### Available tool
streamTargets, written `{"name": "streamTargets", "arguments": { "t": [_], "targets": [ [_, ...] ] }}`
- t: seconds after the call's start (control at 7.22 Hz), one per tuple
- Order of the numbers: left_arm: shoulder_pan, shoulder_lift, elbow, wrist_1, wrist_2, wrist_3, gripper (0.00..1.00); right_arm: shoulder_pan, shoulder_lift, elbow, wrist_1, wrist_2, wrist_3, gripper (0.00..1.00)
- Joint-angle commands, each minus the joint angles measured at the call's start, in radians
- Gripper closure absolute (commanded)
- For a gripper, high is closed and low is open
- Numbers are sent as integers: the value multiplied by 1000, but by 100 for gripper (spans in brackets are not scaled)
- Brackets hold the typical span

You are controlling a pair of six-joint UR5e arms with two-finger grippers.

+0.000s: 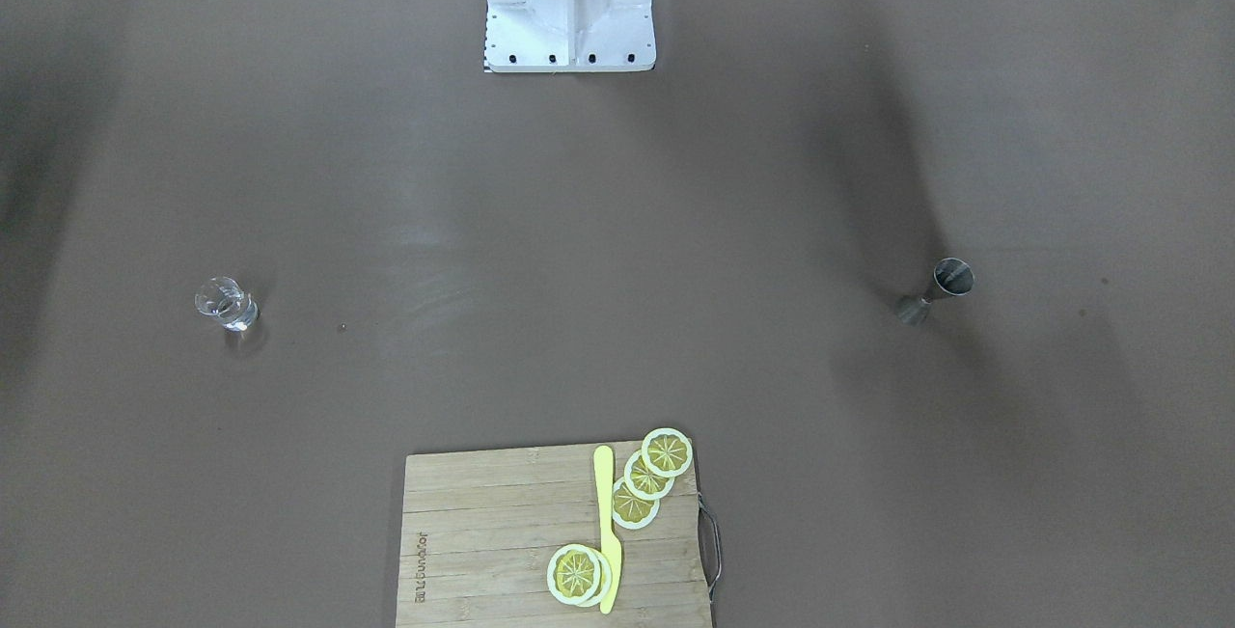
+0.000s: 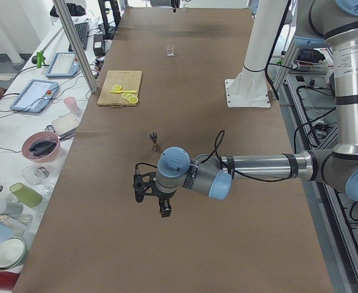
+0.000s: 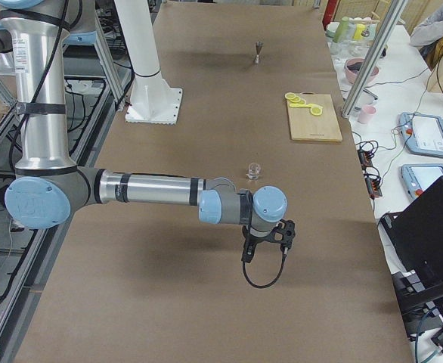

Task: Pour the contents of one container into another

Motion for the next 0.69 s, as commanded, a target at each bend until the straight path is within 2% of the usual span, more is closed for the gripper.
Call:
{"name": "streamTargets", "arguments": {
  "t": [0.0,0.28,0.55],
  "targets": [
    [30,-10,-4,1,13,-1,2,11,-7,0,1,-33,-7,0],
    [51,-10,-12,1,13,-2,2,24,-23,4,2,-56,-19,0],
    [71,-19,-12,1,17,-5,2,36,-15,7,2,-77,-158,0]
  ]
}}
